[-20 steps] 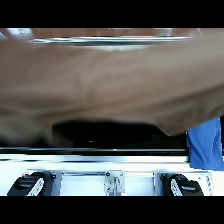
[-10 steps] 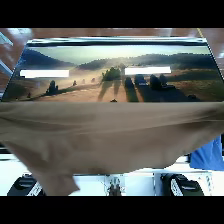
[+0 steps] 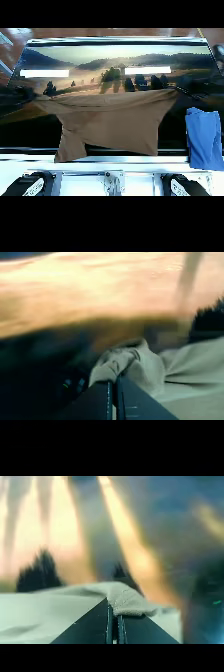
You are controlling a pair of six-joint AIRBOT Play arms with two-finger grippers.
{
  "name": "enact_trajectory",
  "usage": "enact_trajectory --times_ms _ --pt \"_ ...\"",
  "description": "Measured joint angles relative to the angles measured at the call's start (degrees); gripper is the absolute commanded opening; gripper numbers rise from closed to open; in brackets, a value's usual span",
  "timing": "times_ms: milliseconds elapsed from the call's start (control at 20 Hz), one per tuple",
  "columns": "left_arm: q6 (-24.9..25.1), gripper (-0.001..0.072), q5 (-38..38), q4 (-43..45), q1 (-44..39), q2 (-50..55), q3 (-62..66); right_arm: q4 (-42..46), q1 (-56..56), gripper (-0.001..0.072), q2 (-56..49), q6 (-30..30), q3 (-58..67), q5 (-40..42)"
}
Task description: Fold the shirts.
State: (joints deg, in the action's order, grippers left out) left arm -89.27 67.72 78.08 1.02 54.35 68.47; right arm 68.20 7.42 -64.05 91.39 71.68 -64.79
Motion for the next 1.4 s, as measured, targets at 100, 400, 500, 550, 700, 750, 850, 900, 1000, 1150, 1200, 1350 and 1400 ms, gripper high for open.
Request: enact_trajectory --times_ms 100,400,500,550,700,750,850,900,1000,1150,1200,1350,1400 --pt "0.0 0.0038 -4.7 -4.7 0.0 7.3 -1.1 -4.4 -0.3 0.0064 -6.6 0.2 -0.6 4.5" --pt "0.0 0.07 -11.0 -17.0 0.6 24.7 -1.1 -10.2 -2.3 0.069 -18.2 0.3 -1.0 9.6" --pt "1.2 0.0698 -7.8 -17.2 2.7 27.4 0.7 -10.1 -0.7 0.0688 -18.7 -1.6 0.2 7.5" --pt "2.3 0.0692 -4.3 -15.8 4.2 28.2 1.7 -8.7 0.6 0.0687 -18.5 -2.8 0.8 5.5" --pt "5.0 0.069 7.5 -9.8 10.3 29.5 3.1 -1.1 6.4 0.0609 -16.5 -6.8 1.6 -5.9" --pt "5.7 0.069 11.0 -8.7 12.3 29.7 2.5 1.6 8.8 0.0609 -15.7 -8.2 1.0 -10.2" --pt "7.1 0.0691 15.6 -8.2 15.3 29.8 -0.3 3.1 13.2 0.0621 -14.1 -10.7 -2.1 -15.1" --pt "7.6 0.0691 16.2 -8.5 16.3 29.9 -2.3 2.4 15.3 0.0628 -13.2 -12.2 -4.6 -17.0" --pt "9.2 0.069 15.7 -11.1 17.2 30.0 -7.3 -1.4 18.9 0.0628 -11.7 -15.0 -10.2 -17.5" --pt "11.8 0.0689 11.4 -15.2 16.9 30.4 -14.1 -7.2 21.4 0.0627 -10.6 -17.7 -16.4 -16.7" --pt "12.5 0.0689 10.2 -16.1 16.5 30.6 -15.5 -8.5 21.9 0.0627 -10.4 -18.3 -17.6 -16.3" --pt "14.1 0.0687 6.2 -18.0 14.3 31.2 -17.8 -10.7 22.6 0.0627 -10.1 -19.1 -19.5 -15.6" --pt "14.3 0.0638 4.9 -18.3 13.5 31.3 -18.1 -11.0 22.7 0.0627 -10.1 -19.1 -19.9 -15.3"
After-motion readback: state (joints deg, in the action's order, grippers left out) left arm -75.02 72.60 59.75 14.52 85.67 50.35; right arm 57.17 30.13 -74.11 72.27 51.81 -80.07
